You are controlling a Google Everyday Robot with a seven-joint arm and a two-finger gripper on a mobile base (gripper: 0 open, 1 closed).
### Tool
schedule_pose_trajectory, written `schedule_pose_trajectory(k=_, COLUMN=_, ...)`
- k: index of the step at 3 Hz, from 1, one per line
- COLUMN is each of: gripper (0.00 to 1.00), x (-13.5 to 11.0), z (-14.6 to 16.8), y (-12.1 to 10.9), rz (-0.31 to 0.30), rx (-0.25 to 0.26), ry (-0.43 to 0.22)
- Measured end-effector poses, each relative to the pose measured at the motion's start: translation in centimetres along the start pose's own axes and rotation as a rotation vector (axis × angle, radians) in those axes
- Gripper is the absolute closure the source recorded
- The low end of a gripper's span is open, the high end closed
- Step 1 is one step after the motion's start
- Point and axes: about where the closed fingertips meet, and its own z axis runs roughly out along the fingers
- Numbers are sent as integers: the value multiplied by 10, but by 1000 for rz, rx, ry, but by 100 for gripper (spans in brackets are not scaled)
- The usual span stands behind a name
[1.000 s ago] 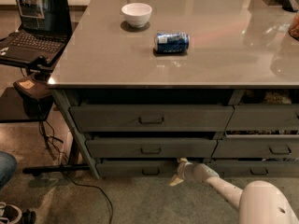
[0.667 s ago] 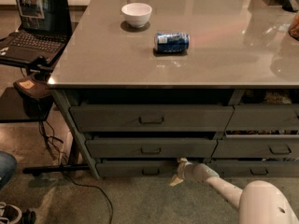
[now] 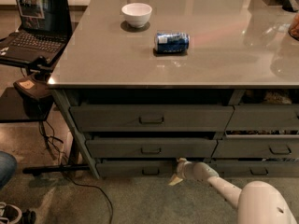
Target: Open bottom drawer
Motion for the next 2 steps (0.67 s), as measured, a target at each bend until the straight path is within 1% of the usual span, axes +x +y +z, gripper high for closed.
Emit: schedule_pose_trajectory(k=2, gripper=0, x=-2, z=4, y=0, rz=-15, rx=-12, ry=-12)
